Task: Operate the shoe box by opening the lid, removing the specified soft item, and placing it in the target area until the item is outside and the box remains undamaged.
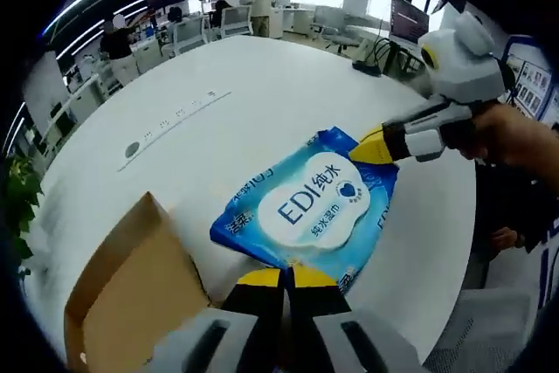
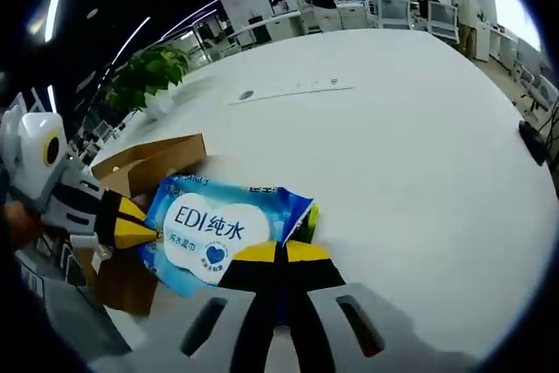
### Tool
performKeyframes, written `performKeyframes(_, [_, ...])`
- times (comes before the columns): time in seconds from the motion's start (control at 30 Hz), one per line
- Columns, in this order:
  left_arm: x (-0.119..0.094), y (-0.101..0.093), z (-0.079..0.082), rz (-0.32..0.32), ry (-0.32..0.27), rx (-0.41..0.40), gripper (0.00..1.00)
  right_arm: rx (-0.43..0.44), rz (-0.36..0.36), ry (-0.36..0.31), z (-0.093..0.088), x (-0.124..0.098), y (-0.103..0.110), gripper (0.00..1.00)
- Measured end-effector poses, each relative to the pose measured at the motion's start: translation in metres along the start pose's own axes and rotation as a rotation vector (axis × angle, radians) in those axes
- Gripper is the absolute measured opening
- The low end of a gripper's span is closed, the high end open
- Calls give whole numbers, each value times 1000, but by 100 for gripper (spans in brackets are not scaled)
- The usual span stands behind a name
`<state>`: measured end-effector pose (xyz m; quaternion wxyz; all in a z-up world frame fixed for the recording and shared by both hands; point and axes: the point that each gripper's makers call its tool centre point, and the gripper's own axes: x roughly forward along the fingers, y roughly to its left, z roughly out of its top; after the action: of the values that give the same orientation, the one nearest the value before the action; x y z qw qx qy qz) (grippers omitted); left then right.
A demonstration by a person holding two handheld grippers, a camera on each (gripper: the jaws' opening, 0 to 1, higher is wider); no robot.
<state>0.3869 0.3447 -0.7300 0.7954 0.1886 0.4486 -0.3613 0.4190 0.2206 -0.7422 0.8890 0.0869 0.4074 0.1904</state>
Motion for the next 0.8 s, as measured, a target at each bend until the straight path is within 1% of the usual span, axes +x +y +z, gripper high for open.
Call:
performKeyframes(0.23, [7, 3, -4, 12, 27, 49, 0, 6, -12, -3, -8, 8, -4, 0])
performKeyframes(0.33, [9, 2, -5, 11, 35, 68, 0, 7, -16, -2, -10, 9, -6, 0])
performKeyframes(0.63, [12, 3, -9, 26, 47, 96, 1, 24, -17, -31, -8, 11, -7, 0])
performKeyframes(0.73, [10, 2, -12, 37, 51, 142, 4, 14, -27, -39, -8, 10, -9, 2])
performKeyframes(0.8, [9, 3, -12, 40, 49, 135, 5, 9, -34, -43, -7, 9, -10, 4])
